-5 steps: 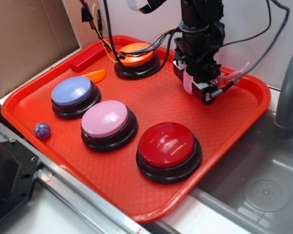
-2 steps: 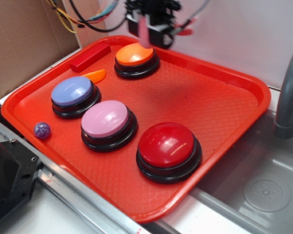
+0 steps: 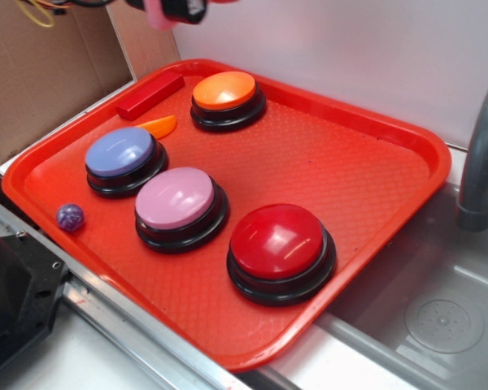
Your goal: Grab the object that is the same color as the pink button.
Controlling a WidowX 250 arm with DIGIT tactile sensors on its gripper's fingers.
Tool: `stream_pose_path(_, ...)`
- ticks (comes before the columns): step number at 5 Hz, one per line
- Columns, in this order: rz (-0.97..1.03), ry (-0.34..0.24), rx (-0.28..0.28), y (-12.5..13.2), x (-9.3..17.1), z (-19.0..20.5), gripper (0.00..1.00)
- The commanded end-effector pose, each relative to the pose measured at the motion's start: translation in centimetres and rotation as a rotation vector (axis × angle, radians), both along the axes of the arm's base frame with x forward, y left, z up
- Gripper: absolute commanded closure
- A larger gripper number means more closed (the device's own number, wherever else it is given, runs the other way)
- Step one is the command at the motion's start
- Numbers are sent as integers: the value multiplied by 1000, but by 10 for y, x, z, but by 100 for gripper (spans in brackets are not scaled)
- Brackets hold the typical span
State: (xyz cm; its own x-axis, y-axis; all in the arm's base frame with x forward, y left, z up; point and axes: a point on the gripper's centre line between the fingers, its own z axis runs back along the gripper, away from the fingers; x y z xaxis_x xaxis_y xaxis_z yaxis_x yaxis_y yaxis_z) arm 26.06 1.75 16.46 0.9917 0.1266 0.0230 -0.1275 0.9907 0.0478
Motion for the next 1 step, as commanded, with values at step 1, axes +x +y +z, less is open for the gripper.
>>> stream_pose_path(1, 45, -107, -20, -8, -19, 17, 100)
